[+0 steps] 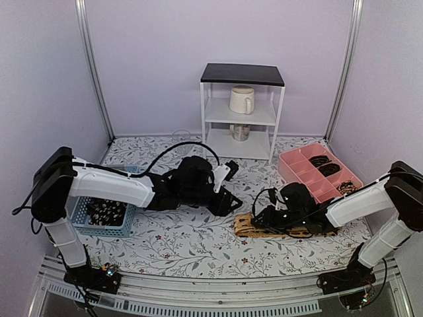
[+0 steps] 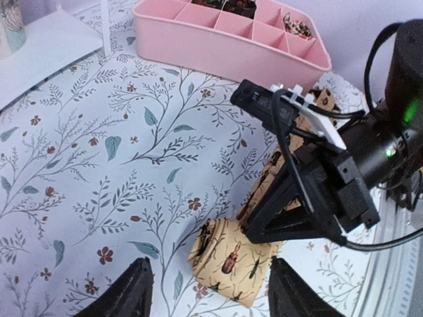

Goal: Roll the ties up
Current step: Roll the tie at the center of the board.

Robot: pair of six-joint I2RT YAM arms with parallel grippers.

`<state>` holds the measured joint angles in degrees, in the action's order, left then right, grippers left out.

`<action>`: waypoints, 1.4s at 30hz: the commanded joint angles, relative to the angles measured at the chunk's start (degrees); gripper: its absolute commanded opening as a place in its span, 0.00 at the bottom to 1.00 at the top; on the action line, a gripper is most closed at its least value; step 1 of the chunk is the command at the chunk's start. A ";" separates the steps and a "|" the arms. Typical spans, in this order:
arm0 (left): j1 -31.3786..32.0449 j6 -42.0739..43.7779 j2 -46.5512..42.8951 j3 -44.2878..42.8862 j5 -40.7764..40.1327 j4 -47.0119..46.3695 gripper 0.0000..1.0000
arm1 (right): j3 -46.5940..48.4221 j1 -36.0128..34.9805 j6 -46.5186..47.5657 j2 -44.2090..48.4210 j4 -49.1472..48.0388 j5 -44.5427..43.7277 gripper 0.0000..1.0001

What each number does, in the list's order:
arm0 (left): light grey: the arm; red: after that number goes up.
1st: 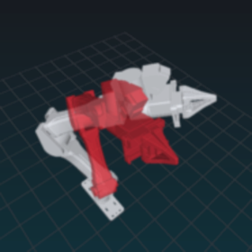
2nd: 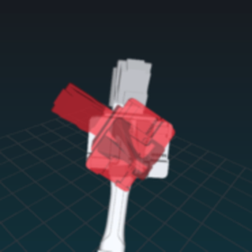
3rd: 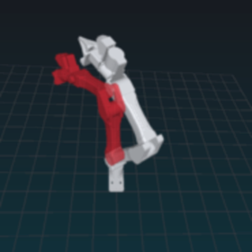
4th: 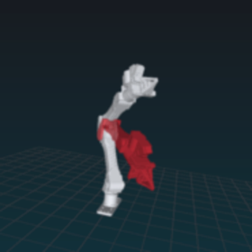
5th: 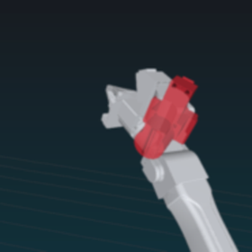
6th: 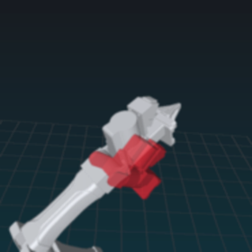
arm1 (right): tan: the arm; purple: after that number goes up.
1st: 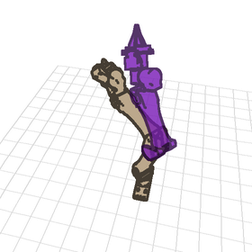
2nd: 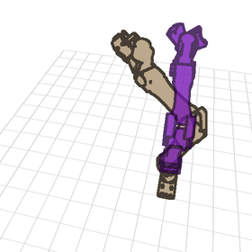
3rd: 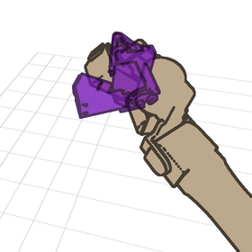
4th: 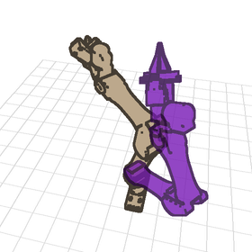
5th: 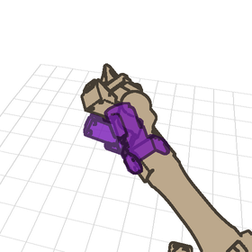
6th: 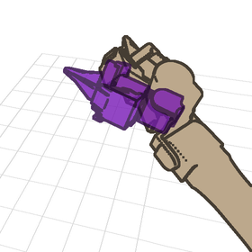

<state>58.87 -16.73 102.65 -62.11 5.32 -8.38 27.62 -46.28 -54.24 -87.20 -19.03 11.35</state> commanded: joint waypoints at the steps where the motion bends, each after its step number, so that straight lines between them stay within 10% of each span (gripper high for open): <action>1: -0.26 18.71 0.66 1.42 -2.37 2.96 0.62 | -1.03 0.45 -0.51 -1.10 -2.43 0.80 0.20; 10: -0.45 31.97 4.55 4.60 9.85 -5.14 0.82 | -1.12 0.50 -1.57 -2.10 -3.32 1.92 0.20; 42: -4.38 42.89 19.52 -10.43 28.63 7.35 0.73 | -1.25 0.65 -1.92 -1.57 -3.87 1.68 0.20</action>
<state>54.96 24.23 121.56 -71.50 29.06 -4.19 26.98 -46.04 -55.75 -88.20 -21.98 12.73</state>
